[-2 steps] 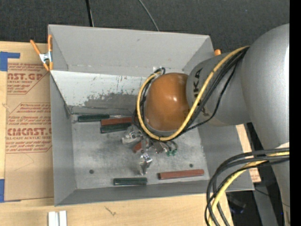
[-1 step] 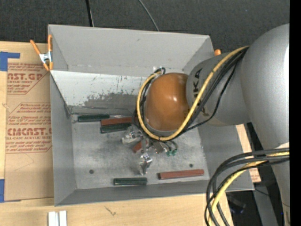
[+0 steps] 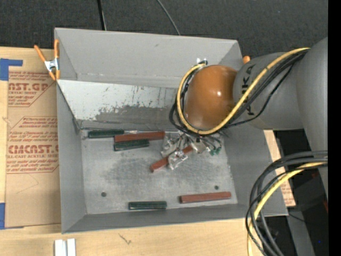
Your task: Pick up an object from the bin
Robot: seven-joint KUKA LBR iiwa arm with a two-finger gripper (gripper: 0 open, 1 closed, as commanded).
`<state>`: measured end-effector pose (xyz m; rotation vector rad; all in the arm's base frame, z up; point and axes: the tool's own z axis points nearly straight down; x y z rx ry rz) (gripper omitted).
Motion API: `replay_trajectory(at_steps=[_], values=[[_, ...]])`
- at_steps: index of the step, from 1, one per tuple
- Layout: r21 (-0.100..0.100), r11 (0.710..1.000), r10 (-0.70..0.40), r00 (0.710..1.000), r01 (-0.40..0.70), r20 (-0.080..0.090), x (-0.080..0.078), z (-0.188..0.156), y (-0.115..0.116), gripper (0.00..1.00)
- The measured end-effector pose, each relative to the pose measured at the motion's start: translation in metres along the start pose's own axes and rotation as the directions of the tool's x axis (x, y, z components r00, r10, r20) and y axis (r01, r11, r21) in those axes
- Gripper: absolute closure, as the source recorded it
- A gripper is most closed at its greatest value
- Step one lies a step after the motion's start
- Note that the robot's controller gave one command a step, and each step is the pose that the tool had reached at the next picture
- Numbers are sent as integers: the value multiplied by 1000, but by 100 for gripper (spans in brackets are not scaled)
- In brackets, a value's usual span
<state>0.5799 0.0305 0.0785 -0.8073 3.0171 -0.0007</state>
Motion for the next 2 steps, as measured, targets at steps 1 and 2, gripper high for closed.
replay_trajectory(at_steps=[1, 2], values=[[0, 1000, 0, 1000, 0, 0, 0, 0, 0, 100], [-6, 998, -66, 998, 66, -13, 4, -144, 5, 100]])
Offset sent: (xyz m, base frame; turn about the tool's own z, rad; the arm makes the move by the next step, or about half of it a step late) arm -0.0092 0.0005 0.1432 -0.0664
